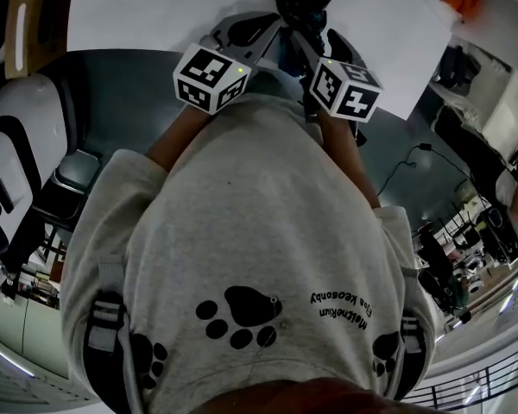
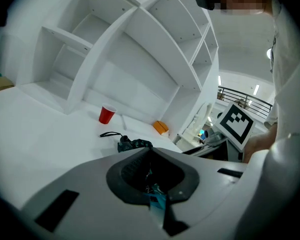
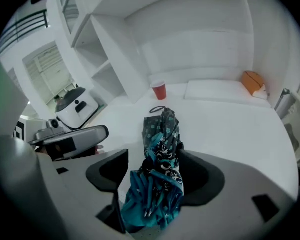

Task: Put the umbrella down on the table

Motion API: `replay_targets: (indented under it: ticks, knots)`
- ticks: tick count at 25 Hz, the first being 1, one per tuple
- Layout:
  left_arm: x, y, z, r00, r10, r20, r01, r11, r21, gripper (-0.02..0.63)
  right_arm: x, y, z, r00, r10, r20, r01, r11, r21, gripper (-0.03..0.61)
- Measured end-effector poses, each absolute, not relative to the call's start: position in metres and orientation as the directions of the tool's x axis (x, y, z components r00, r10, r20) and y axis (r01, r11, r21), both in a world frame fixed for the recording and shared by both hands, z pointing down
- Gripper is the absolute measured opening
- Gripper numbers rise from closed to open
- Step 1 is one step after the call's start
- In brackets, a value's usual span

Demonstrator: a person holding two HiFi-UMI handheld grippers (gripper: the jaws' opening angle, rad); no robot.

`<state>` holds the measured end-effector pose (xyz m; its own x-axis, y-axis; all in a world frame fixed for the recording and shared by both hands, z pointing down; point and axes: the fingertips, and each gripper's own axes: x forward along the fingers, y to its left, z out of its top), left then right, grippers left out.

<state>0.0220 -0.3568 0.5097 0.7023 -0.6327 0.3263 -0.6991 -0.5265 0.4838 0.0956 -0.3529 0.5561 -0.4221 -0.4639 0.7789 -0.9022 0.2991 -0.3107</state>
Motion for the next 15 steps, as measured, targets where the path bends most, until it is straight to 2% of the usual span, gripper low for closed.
replay_targets:
  ticks: [8,9,12,15]
  knots:
    - [0.030,-0.339,0.475,0.708,-0.645,0.286,-0.696,-0.570,0.437,0.018,0.101,-0.346,0.507,-0.436,-0.606,0.665,-0.899,0.326,-0.291,0.304]
    - [0.032,-0.336,0.472,0.709,-0.646,0.283,-0.696,-0.576,0.429,0.018,0.104,-0.345,0.500,-0.430,-0.628,0.648,-0.902,0.327,-0.282,0.291]
    - [0.037,-0.326,0.462,0.712,-0.647,0.274,-0.694,-0.585,0.420,0.018,0.112,-0.337,0.484,-0.412,-0.680,0.607,-0.911,0.331,-0.248,0.186]
    - [0.040,-0.322,0.449,0.715,-0.649,0.260,-0.691,-0.601,0.402,0.018,0.113,-0.334,0.471,-0.413,-0.718,0.560,-0.910,0.337,-0.240,0.127]
